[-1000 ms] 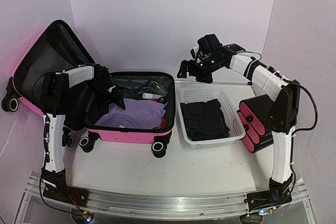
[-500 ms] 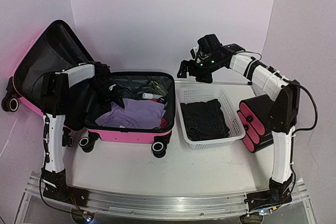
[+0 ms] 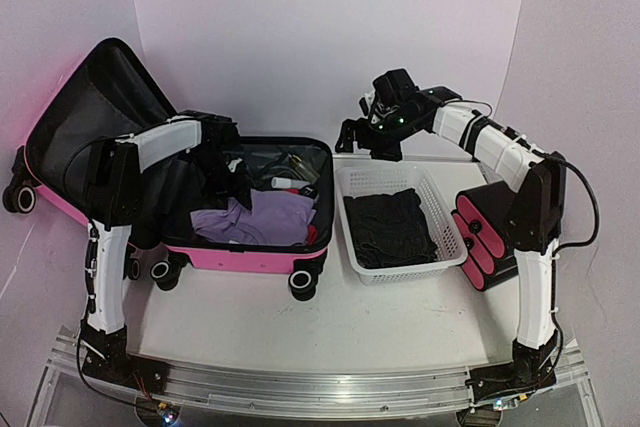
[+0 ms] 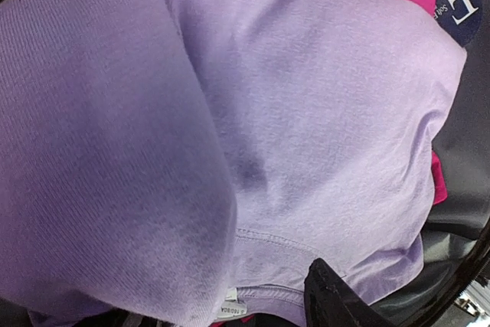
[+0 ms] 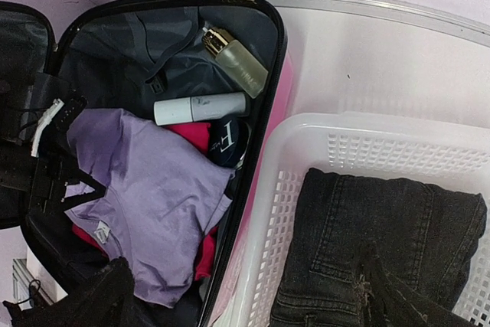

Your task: Open, take out, and arrange the luggage

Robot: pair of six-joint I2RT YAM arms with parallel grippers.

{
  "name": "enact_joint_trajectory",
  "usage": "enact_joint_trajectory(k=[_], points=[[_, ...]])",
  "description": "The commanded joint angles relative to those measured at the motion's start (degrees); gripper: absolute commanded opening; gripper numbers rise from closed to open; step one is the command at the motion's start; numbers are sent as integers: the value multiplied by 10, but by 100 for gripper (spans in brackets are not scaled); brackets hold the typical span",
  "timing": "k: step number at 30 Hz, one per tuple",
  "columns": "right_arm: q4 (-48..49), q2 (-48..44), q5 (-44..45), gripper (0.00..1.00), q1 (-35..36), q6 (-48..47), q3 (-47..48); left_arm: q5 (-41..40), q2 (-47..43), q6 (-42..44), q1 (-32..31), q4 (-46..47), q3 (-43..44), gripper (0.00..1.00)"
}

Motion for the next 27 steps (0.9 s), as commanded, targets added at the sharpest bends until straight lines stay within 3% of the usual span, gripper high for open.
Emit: enact_joint_trajectory(k=[1,8,18,21,27], points=[[20,2,-7,98,-3,-5,20,-23,-48,-13,-10,-1,15,62],[20,0,-10,98,-2,-2,12,-52,-55,-14,-12,-2,9,70],[22,-12,-7,98,-3,2,-4,-93,-70,11,72,-28,-33,78],[23,-14,-3,98,-3,3,-6,-51,-63,44,83,-29,-41,91],[25,-17,-3,98,-3,5,-7,35,-19,122,91,-33,-27,96]])
